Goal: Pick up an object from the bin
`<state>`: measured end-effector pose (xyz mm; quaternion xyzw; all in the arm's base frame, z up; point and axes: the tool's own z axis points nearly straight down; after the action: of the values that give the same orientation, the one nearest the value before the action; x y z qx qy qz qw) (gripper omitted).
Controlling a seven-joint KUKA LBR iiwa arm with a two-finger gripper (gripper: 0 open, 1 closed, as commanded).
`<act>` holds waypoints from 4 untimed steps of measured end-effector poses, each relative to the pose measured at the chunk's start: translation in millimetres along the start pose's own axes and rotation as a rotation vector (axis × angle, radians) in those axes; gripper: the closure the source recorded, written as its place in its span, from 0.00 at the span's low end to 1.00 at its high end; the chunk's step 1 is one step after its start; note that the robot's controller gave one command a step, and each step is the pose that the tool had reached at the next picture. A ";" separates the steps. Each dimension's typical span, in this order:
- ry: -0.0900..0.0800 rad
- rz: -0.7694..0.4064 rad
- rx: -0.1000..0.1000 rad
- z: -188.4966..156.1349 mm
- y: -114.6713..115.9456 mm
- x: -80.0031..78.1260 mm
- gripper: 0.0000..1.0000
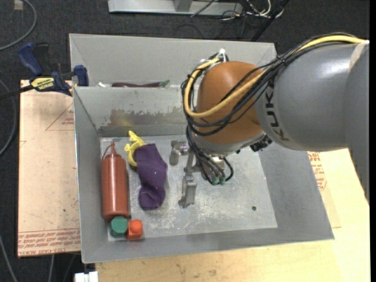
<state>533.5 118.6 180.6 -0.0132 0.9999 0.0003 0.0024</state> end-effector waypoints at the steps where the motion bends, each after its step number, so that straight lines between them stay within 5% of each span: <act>1: 0.002 -0.182 -0.005 44.7 15.9 -37.7 0.00; 2: -0.001 -0.164 0.000 71.6 31.9 -59.5 0.00; 3: -0.006 -0.378 -0.006 105.0 77.2 -22.3 1.00; 4: 0.000 -0.376 -0.005 106.8 76.2 -20.6 0.00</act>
Offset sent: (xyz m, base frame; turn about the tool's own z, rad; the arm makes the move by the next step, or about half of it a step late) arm 0.0609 0.0763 -0.1045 0.0991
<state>552.6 195.4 73.9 -0.2000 0.9798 0.0022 0.0026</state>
